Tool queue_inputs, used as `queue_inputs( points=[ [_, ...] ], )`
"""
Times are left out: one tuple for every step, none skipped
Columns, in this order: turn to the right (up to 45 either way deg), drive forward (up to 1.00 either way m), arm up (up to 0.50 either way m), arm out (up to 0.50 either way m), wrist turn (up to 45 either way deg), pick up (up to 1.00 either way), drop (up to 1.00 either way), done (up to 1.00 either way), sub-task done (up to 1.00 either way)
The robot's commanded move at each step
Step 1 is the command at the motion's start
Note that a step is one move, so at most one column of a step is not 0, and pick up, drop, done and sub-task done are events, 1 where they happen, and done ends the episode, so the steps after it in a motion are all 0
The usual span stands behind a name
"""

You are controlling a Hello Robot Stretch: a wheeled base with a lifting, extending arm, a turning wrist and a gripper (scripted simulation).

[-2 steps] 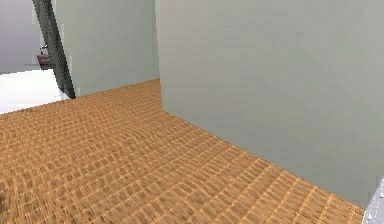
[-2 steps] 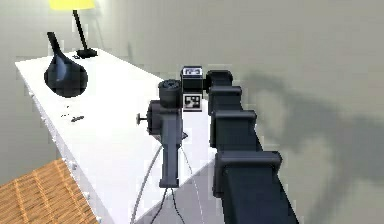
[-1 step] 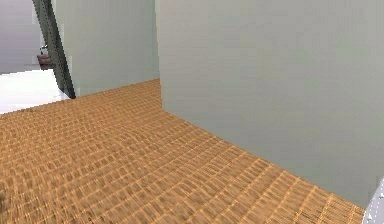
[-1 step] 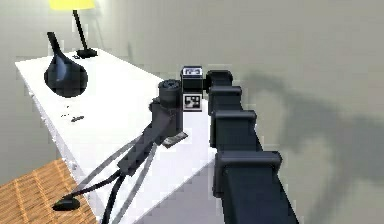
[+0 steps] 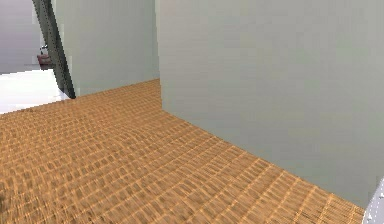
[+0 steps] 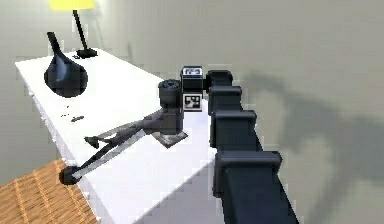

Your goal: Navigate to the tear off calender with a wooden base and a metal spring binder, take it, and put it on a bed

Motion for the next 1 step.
queue_inputs(
  points=[
    [0.0,0.0,0.0,0.0,45.0,0.0,0.0,0.0,0.0]
  ],
)
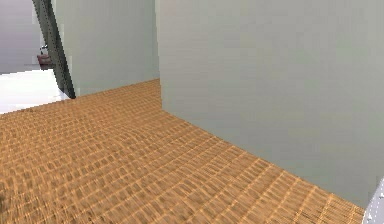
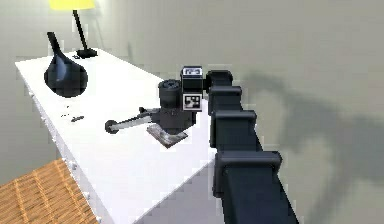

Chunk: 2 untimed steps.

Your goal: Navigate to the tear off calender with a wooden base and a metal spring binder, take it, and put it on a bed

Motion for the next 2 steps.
queue_inputs(
  points=[
    [0.0,0.0,0.0,0.0,33.0,0.0,0.0,0.0,0.0],
    [0.0,0.0,-0.12,0.0,0.0,0.0,0.0,0.0,0.0]
  ],
)
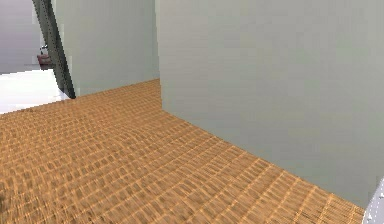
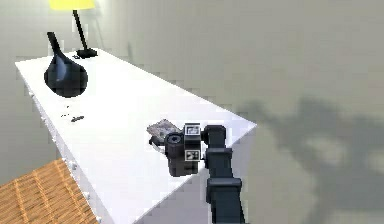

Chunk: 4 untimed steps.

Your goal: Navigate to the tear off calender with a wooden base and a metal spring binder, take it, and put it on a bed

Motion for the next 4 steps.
queue_inputs(
  points=[
    [0.0,0.0,0.0,0.0,0.0,1.0,0.0,0.0,0.0],
    [0.0,0.0,0.1,0.0,0.0,0.0,0.0,0.0,0.0],
    [0.0,0.0,0.02,0.0,0.0,0.0,0.0,0.0,0.0],
    [0.0,0.0,0.0,0.0,-45.0,0.0,0.0,0.0,0.0]
  ],
)
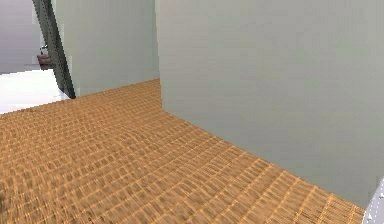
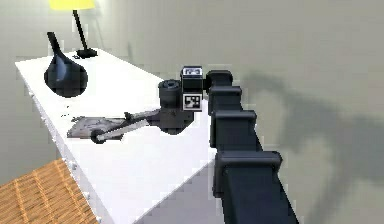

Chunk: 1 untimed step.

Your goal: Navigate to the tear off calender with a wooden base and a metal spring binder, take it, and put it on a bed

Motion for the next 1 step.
queue_inputs(
  points=[
    [0.0,0.0,0.0,0.0,-45.0,0.0,0.0,0.0,0.0]
  ],
)
